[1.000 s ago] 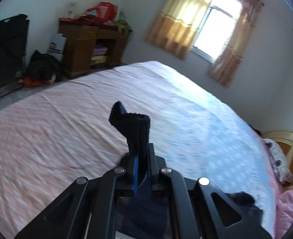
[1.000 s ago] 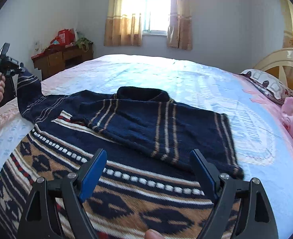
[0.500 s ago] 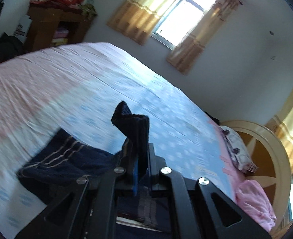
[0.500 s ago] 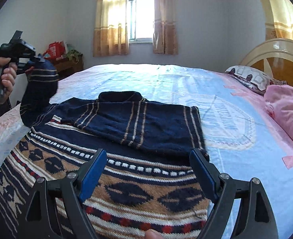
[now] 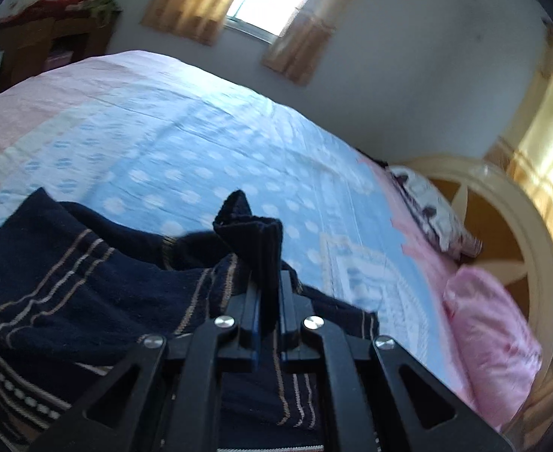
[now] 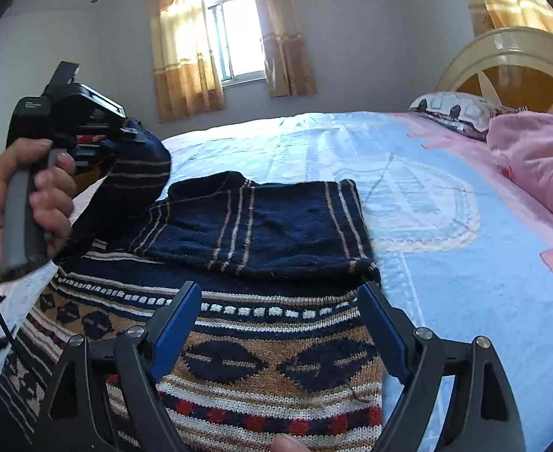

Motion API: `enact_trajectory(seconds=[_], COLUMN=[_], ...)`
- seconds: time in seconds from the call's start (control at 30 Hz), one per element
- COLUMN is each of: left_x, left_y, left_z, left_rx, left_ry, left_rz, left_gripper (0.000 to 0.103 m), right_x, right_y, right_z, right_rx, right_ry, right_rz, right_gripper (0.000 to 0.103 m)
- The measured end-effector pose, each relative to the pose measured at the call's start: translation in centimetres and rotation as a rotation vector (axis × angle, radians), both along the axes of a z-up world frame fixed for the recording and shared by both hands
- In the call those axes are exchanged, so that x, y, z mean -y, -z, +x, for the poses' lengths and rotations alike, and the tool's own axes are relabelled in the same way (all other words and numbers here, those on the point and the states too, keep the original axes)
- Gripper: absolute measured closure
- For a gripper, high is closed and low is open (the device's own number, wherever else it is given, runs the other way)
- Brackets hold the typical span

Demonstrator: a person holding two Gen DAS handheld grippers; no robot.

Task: Fold small clothes

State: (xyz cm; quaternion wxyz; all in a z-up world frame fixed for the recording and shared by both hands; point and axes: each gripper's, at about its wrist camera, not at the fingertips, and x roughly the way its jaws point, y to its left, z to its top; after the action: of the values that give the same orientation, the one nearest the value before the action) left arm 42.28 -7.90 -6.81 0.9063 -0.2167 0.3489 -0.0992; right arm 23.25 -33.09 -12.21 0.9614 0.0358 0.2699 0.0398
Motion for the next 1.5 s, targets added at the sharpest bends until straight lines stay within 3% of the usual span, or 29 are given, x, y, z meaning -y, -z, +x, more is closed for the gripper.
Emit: enact_trajectory(seconds=[0.07, 0.17, 0.2, 0.23, 0.37, 0.4, 0.5, 0.57, 0.67, 0.8, 0.93, 1.23, 1.5], left_x=[1.3, 2.7, 2.9, 2.8, 1.0, -0.2, -4.9, -8.1, -13.9, -18.9, -19.8, -20.5, -20.6], left_y=[0.9, 2.1, 2.3, 2.2, 1.5, 1.6, 2.4, 3.1, 4.9, 7.4, 9.7, 10.9, 11.2], left_z=[0.1, -0.6, -1.1, -1.6, -5.1, -6.0, -8.2, -8.8, -9.0, -8.5, -7.5, -7.7, -7.8], left_rx=[-0.027, -0.045, -0.041, -0.031, 0.081, 0.107, 0.129, 0.106, 0.008, -0.096, -0.168, -0.195, -0.197], left_ry=[0.013, 0.07, 0.077, 0.083, 0.114, 0.092, 0.003, -0.075, -0.203, -0.286, -0.266, -0.225, -0.218], left_rz=[0.063, 0.122, 0.157, 0.176, 0.329, 0.408, 0.54, 0.607, 0.689, 0.642, 0.589, 0.485, 0.453], left_gripper=[0.092, 0.072, 0.058, 0.044, 0.027, 0.021, 0.009, 0.008, 0.008, 0.008, 0.008, 0.002, 0.001], right_x=[0.0, 0.0, 0.0, 0.0, 0.1, 0.2, 0.6, 0.8, 1.0, -0.3, -2.5, -6.6, -8.3], right_y=[0.3, 0.7, 0.8, 0.9, 1.1, 1.1, 1.2, 1.3, 1.0, -0.2, -0.7, 0.7, 3.2], right_z=[0.2, 0.4, 0.5, 0.5, 0.7, 0.7, 0.7, 0.9, 1.4, 2.6, 6.1, 15.5, 19.1], right_rx=[-0.011, -0.025, -0.031, -0.033, -0.047, -0.048, -0.053, -0.065, -0.088, -0.129, -0.232, -0.34, -0.393], right_ry=[0.0, -0.002, -0.003, -0.003, -0.012, -0.014, -0.023, -0.024, -0.015, -0.067, -0.134, -0.1, -0.042], right_rz=[-0.001, 0.0, 0.0, 0.0, 0.006, 0.012, 0.039, 0.055, 0.064, 0.061, 0.117, 0.125, 0.106], right_gripper=[0.018, 0.018, 0.018, 0.018, 0.018, 0.018, 0.018, 0.018, 0.018, 0.018, 0.025, 0.027, 0.029])
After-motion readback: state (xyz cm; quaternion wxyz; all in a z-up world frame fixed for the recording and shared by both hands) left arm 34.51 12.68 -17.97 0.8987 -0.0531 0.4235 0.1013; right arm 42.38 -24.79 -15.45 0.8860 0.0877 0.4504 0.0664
